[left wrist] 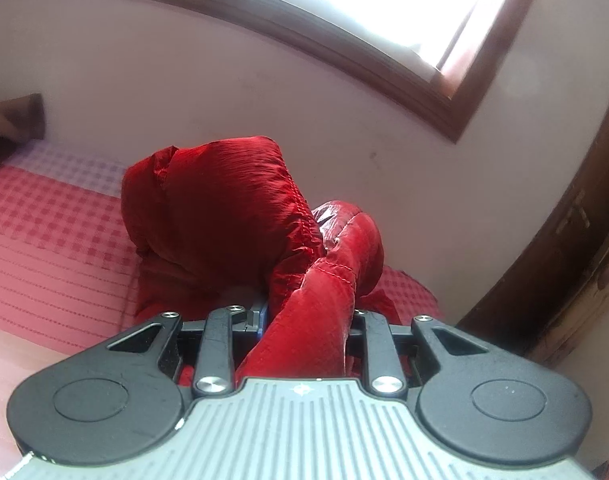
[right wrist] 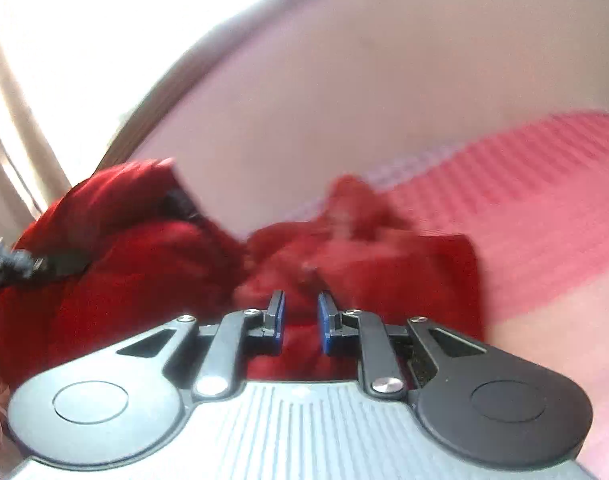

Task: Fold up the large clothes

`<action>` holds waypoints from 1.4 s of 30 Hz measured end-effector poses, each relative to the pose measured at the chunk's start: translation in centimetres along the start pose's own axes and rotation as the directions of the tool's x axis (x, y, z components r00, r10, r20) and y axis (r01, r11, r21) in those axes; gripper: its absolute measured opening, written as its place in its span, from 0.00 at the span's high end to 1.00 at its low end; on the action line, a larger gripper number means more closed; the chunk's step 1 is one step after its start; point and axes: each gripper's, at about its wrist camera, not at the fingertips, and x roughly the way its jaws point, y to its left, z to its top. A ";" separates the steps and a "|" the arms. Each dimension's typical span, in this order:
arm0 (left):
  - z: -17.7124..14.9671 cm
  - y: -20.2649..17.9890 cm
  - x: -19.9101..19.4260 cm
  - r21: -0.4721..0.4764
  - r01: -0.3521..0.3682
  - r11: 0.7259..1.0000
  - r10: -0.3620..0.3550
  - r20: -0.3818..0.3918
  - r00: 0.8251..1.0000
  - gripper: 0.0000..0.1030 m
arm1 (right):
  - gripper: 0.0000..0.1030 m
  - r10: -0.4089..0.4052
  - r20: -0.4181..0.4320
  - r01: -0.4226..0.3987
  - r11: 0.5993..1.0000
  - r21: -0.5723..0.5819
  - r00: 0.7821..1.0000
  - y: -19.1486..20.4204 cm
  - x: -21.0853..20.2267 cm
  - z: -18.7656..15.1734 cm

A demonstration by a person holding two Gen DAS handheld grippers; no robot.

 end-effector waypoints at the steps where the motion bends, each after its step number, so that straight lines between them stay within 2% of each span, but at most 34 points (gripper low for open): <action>1: -0.2 -0.5 0.2 0.009 -0.001 1.000 0.001 0.001 1.000 0.74 | 0.85 0.005 -0.005 -0.004 0.999 0.035 1.000 -1.0 0.0 0.1; 8: -2.5 -3.7 2.6 0.047 0.021 0.999 -0.020 -0.004 1.000 0.70 | 0.88 0.073 -0.043 -0.063 0.980 0.187 0.996 -5.6 1.5 -1.0; 15: -5.4 -5.6 5.9 0.099 0.072 0.992 -0.075 0.020 0.997 0.66 | 0.85 0.202 -0.020 -0.180 0.910 0.375 0.979 -10.0 0.2 0.1; 17: -6.4 -6.4 6.8 0.117 0.079 0.990 -0.083 0.025 0.996 0.65 | 0.85 0.221 0.010 -0.208 0.897 0.391 0.975 -10.5 -1.2 1.0; 20: -7.6 -7.2 7.7 0.150 0.087 0.985 -0.096 0.048 0.994 0.62 | 0.80 0.233 0.023 -0.227 0.917 0.328 0.972 -10.0 -3.3 3.2; 21: -8.0 -7.5 8.0 0.166 0.084 0.983 -0.094 0.055 0.994 0.62 | 0.70 0.238 0.020 -0.233 0.922 0.311 0.971 -9.8 -3.7 3.9; 22: -8.5 -7.9 8.3 0.187 0.076 0.979 -0.089 0.062 0.994 0.61 | 0.54 0.245 0.007 -0.236 0.926 0.295 0.970 -9.4 -3.9 4.6; 23: -9.0 -8.4 8.6 0.215 0.067 0.974 -0.084 0.070 0.994 0.60 | 0.44 0.254 -0.011 -0.241 0.929 0.280 0.967 -9.1 -3.9 5.3; 24: -9.4 -8.8 8.8 0.239 0.058 0.969 -0.078 0.078 0.994 0.59 | 0.25 0.257 -0.023 -0.242 0.932 0.269 0.966 -8.6 -3.9 5.9; 25: -9.8 -9.1 9.0 0.258 0.049 0.965 -0.073 0.085 0.994 0.59 | 0.15 0.254 -0.037 -0.237 0.937 0.257 0.966 -8.1 -4.0 6.5; 26: -10.3 -9.5 9.1 0.276 0.043 0.960 -0.071 0.093 0.993 0.59 | 0.14 0.250 -0.055 -0.230 0.943 0.240 0.967 -7.6 -3.8 7.2; 31: -12.3 -11.1 9.7 0.357 0.002 0.934 -0.051 0.128 0.990 0.57 | 0.14 0.236 -0.153 -0.216 0.966 0.140 0.960 -4.7 -2.0 9.5; 35: -13.2 -12.8 11.0 0.431 -0.031 0.902 -0.040 0.156 0.987 0.49 | 0.16 0.162 -0.213 -0.162 0.987 0.020 0.963 -2.3 -0.5 9.9; 37: -13.8 -13.2 11.2 0.461 -0.041 0.887 -0.042 0.168 0.985 0.44 | 0.46 0.101 -0.228 -0.119 0.991 -0.068 0.968 -1.5 0.2 9.6; 38: -13.9 -13.2 11.2 0.464 -0.035 0.885 -0.049 0.169 0.984 0.43 | 0.49 0.070 -0.220 -0.095 0.990 -0.101 0.973 -1.3 0.3 9.5; 40: -13.9 -13.0 10.7 0.475 -0.007 0.880 -0.083 0.168 0.982 0.42 | 0.64 0.034 -0.197 -0.061 0.989 -0.132 0.980 -1.5 0.4 9.5; 42: -13.7 -12.2 9.1 0.464 0.064 0.884 -0.158 0.168 0.973 0.36 | 0.67 0.005 -0.178 -0.038 0.982 -0.185 0.984 -1.5 0.3 9.2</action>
